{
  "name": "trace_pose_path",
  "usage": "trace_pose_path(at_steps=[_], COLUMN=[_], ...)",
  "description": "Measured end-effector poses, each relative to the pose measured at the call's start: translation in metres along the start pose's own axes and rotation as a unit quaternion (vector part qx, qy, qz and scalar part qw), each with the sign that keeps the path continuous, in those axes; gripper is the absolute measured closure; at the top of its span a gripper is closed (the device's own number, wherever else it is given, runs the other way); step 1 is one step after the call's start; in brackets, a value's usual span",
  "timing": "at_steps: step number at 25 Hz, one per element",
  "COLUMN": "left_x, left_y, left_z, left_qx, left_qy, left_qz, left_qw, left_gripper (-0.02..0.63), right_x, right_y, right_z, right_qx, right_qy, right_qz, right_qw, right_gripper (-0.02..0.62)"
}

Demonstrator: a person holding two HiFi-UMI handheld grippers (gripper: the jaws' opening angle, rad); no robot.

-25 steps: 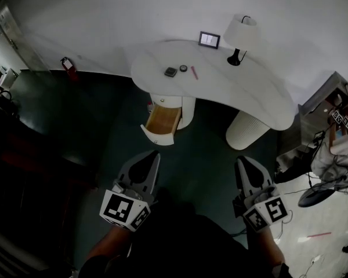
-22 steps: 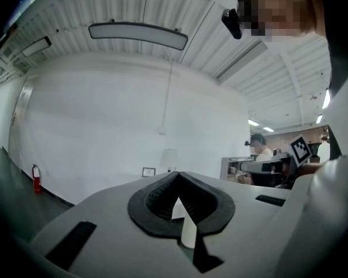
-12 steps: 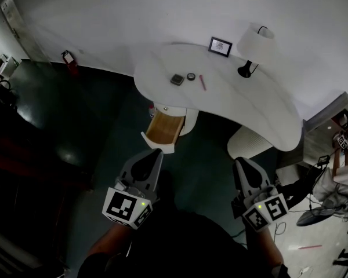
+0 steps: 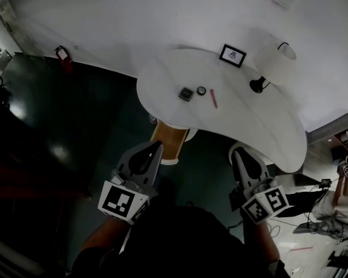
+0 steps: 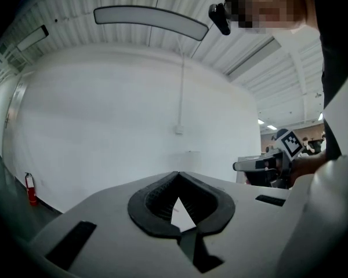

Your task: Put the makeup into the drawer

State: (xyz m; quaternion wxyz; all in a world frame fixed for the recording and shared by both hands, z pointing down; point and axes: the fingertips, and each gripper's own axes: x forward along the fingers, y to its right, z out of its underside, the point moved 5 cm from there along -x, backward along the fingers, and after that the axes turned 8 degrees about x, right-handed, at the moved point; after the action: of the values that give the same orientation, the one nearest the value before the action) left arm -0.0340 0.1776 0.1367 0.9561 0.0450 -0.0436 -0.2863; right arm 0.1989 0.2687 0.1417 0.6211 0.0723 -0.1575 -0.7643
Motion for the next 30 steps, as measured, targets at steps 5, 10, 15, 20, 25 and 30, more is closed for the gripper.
trace_pose_path(at_steps=[5, 10, 15, 20, 25, 30], left_x=[0.032, 0.055, 0.095, 0.140, 0.177, 0.205], left_y=[-0.043, -0.060, -0.070, -0.072, -0.068, -0.068], left_z=[0.011, 0.020, 0.027, 0.029, 0.033, 0.047], left_qx=[-0.009, -0.022, -0.024, -0.023, -0.029, -0.037], left_qy=[-0.010, -0.018, -0.028, -0.029, -0.027, -0.038], left_qz=[0.003, 0.008, 0.004, -0.008, -0.032, -0.053], left_qw=[0.9999, 0.9996, 0.9993, 0.9993, 0.9987, 0.9972], left_gripper=[0.596, 0.597, 0.597, 0.596, 0.597, 0.596], right_x=[0.056, 0.093, 0.134, 0.175, 0.211, 0.239], right_y=[0.018, 0.047, 0.097, 0.149, 0.202, 0.241], right_z=[-0.001, 0.006, 0.012, 0.027, 0.046, 0.068], right_qx=[0.016, 0.012, 0.019, 0.025, 0.017, 0.007], right_qy=[-0.023, -0.068, -0.108, -0.158, -0.212, -0.261], right_qz=[0.002, 0.012, 0.004, -0.008, -0.007, -0.004], right_qw=[1.000, 0.998, 0.994, 0.987, 0.977, 0.965], right_gripper=[0.577, 0.575, 0.566, 0.506, 0.502, 0.485])
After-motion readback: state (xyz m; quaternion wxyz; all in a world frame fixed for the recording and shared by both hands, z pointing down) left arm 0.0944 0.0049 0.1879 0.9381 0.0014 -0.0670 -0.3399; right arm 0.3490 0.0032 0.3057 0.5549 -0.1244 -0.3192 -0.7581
